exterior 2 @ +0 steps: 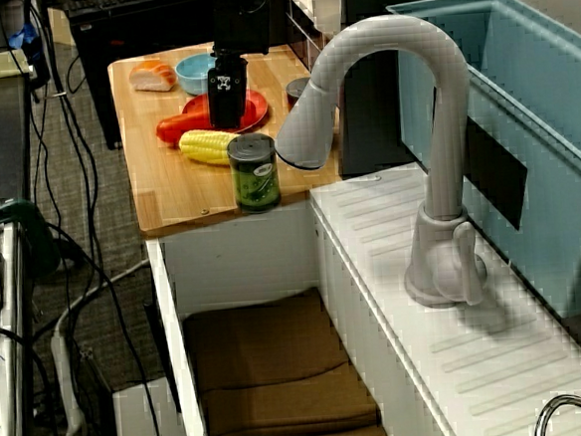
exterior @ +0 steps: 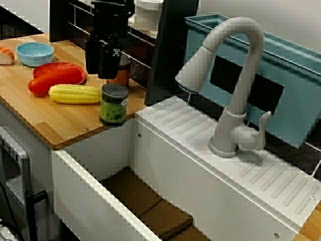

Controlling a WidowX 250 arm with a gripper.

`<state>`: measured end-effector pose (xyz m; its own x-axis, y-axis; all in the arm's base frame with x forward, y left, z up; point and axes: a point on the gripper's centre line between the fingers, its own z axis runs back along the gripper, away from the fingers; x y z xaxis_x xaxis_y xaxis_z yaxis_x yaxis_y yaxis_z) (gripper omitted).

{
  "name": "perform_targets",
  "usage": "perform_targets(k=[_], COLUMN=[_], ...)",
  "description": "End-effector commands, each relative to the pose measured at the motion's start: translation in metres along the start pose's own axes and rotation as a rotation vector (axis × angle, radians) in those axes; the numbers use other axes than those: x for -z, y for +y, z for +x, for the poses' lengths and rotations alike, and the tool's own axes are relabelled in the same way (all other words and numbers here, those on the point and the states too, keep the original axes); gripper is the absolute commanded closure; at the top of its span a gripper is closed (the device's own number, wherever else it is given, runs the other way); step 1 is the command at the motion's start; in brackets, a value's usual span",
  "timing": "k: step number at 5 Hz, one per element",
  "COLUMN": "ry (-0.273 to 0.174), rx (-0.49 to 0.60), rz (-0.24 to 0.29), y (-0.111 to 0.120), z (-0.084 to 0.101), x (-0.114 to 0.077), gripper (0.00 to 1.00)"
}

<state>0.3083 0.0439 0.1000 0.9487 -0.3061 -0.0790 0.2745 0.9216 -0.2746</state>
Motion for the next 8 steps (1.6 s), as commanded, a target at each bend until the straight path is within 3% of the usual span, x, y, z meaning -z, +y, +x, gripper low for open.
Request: perform_targets(k=[1, 4, 8], ry=[-0.04, -0.022, 0.002], rx=[0.015, 0.006, -0.01], rz=[-0.005, -0.054, -0.072], y=[0.002, -0.009, -0.018], z=[0.006, 0.009, 0.011], x=[-0.016, -0.006, 0.009], gripper=[0.0, 0.0, 0.0])
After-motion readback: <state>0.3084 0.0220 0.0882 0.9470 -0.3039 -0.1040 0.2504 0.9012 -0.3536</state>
